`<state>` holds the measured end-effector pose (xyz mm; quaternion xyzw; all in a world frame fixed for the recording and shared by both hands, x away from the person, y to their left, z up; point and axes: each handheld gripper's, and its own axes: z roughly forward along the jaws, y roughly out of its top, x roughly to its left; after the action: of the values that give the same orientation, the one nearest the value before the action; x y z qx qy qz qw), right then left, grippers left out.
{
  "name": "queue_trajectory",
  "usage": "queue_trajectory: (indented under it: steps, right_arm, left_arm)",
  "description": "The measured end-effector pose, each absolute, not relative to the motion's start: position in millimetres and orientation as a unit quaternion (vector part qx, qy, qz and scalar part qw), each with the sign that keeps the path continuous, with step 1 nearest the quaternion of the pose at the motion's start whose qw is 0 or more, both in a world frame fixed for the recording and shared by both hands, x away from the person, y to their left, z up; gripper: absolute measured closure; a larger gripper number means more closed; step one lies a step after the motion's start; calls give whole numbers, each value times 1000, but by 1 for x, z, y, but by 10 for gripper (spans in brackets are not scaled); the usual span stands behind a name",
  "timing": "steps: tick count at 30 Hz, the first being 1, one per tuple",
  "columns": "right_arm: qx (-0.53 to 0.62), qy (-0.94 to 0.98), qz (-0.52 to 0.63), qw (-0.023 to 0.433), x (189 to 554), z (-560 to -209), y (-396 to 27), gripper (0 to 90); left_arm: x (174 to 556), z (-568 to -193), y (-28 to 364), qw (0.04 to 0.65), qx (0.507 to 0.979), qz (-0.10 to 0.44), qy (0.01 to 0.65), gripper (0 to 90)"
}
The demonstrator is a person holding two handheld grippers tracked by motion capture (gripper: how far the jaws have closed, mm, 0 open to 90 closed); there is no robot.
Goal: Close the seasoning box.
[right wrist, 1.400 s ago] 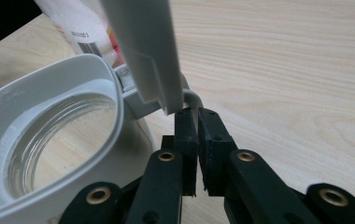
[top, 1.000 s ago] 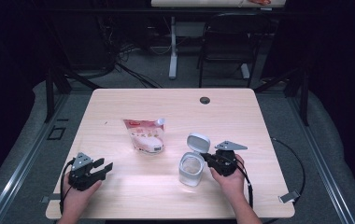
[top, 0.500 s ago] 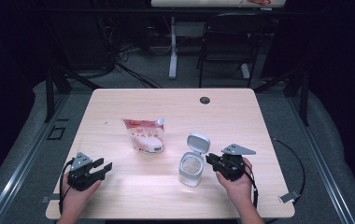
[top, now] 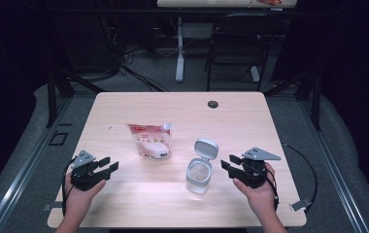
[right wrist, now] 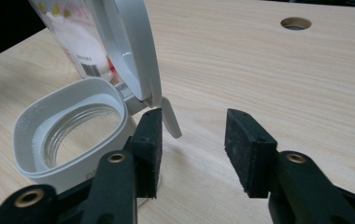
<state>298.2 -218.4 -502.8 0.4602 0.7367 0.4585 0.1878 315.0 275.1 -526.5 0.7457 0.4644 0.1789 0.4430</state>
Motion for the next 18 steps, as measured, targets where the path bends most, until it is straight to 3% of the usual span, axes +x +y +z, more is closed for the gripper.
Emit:
queue_trajectory:
  steps: [8,18]
  right_arm:
    - [466,724,475,185,295,-502,-219,517]
    - [427,729,495,201,286,-472,-214,575]
  left_arm:
    - [329,-501,267,467,738,184,451,543]
    - [343,-473,259,475,745,184,431,553]
